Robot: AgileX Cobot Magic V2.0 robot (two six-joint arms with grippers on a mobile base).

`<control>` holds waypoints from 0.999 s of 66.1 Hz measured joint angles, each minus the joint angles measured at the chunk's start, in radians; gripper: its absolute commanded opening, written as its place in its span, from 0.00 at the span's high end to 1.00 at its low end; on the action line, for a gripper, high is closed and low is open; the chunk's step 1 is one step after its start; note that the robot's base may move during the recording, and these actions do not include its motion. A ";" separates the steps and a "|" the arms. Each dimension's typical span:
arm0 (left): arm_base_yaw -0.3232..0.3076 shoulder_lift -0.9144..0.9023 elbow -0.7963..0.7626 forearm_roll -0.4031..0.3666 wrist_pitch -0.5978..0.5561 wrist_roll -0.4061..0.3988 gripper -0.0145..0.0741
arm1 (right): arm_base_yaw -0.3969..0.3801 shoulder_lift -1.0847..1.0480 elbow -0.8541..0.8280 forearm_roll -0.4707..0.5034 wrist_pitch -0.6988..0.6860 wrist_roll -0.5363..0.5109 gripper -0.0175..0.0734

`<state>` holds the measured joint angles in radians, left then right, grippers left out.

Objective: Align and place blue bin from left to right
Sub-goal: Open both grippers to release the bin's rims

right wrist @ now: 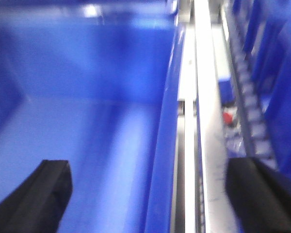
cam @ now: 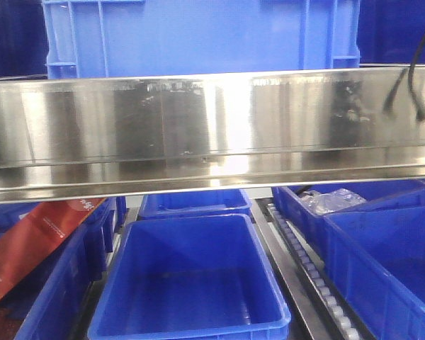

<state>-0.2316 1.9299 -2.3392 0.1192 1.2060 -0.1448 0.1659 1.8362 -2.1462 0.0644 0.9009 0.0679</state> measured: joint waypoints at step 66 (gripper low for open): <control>0.000 -0.821 0.970 -0.050 -0.443 0.039 0.96 | -0.002 -0.830 0.954 -0.107 -0.414 -0.002 0.88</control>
<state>-0.2316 1.1092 -1.3688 0.0693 0.7633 -0.1060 0.1641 1.0060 -1.1917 -0.0427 0.4871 0.0654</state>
